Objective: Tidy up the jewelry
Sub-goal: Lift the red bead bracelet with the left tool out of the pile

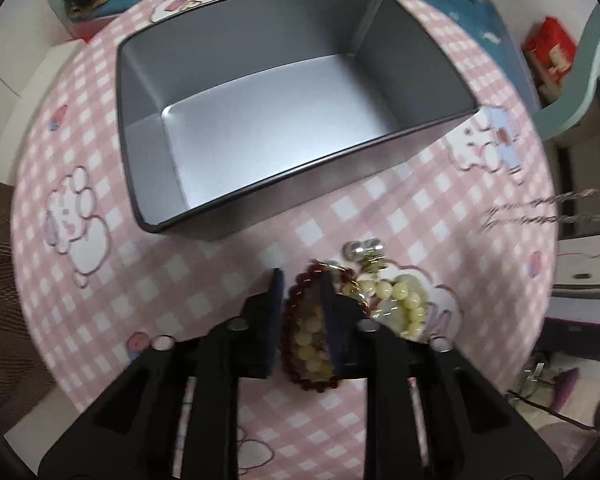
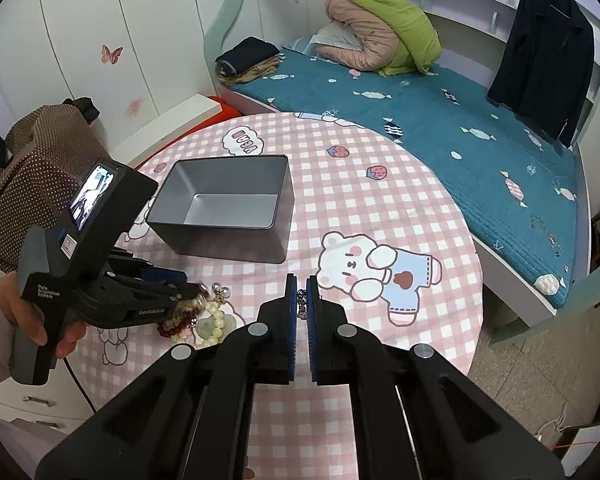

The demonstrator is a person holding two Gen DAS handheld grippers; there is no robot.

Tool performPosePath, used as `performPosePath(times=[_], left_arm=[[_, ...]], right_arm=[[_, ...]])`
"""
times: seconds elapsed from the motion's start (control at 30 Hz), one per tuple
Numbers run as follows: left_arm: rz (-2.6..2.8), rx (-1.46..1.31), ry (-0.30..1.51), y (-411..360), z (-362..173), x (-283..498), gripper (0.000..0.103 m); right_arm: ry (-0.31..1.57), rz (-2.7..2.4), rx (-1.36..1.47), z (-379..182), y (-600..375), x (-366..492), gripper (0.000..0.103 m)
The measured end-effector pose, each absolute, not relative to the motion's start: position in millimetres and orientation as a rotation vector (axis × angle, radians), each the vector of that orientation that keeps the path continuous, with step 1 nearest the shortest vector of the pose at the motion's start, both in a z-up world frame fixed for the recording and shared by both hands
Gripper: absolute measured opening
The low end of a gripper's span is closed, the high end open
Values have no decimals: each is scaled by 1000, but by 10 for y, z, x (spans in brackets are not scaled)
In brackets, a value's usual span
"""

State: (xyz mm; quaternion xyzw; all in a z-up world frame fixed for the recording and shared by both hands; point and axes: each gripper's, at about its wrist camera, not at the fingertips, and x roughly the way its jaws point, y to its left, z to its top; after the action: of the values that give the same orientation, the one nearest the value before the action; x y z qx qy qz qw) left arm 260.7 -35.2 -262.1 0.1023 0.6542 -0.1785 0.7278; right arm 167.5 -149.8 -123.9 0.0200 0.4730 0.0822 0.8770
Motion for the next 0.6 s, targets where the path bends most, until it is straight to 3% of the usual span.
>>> performPosePath(times=[0.27, 0.6], left_arm=[[-315, 167, 1435, -161, -2606, 2582, 7], [-347, -3, 1328, 152, -2026, 2424, 7]], right_arm=[[999, 191, 48, -1292, -1497, 1681, 3], [951, 233, 21, -1145, -1464, 1689, 3]])
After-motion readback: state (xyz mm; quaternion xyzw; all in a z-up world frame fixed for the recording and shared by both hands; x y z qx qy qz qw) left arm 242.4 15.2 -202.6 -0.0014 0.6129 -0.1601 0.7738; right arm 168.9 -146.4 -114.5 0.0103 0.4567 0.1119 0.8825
